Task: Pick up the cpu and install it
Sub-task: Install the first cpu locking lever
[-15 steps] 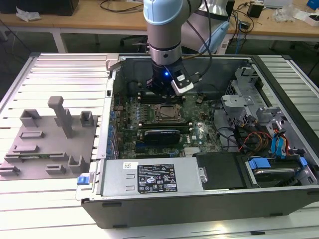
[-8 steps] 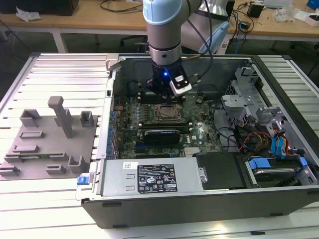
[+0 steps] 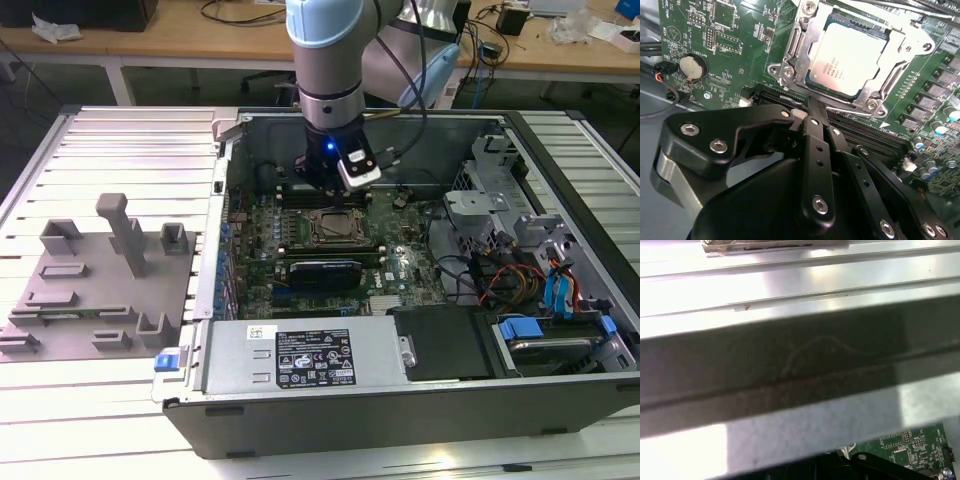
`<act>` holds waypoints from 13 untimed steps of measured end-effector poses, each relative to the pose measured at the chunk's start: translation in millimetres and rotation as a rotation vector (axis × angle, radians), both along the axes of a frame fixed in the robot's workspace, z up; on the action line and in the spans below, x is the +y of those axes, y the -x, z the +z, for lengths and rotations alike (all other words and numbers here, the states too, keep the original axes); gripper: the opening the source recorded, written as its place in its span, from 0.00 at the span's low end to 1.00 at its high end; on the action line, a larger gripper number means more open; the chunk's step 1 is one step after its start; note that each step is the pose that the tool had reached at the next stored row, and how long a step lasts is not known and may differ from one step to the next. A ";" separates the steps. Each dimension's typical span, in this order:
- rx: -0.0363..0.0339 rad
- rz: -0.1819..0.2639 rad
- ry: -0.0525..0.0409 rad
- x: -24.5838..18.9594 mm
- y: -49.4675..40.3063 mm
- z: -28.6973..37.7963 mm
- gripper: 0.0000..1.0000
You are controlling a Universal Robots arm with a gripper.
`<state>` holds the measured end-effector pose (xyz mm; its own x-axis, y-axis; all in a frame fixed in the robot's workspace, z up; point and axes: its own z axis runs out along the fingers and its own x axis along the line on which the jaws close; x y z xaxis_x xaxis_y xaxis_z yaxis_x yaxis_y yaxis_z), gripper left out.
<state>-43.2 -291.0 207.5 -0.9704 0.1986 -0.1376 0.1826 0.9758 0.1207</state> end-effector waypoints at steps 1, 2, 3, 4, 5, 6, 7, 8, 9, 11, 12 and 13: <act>0.0001 -0.007 0.0001 0.7 0.2 0.0 0.11; 0.0000 -0.010 0.0000 1.1 0.5 -0.1 0.11; 0.0000 -0.014 0.0001 1.6 1.0 -0.1 0.11; -0.0001 -0.018 -0.0001 1.8 1.7 -0.2 0.11; 0.0000 -0.022 -0.0001 1.9 2.2 -0.3 0.11; 0.0000 -0.030 0.0000 2.0 3.0 -0.6 0.11; 0.0000 -0.036 0.0000 2.0 3.5 -0.9 0.11; 0.0001 -0.042 0.0001 2.0 4.1 -1.0 0.11; 0.0001 -0.047 0.0001 2.2 5.0 -1.1 0.11; -0.0005 -0.054 0.0000 2.7 6.1 -1.5 0.11; -0.0006 -0.059 0.0000 2.8 6.2 -1.7 0.11; -0.0006 -0.066 0.0000 2.9 6.2 -1.9 0.11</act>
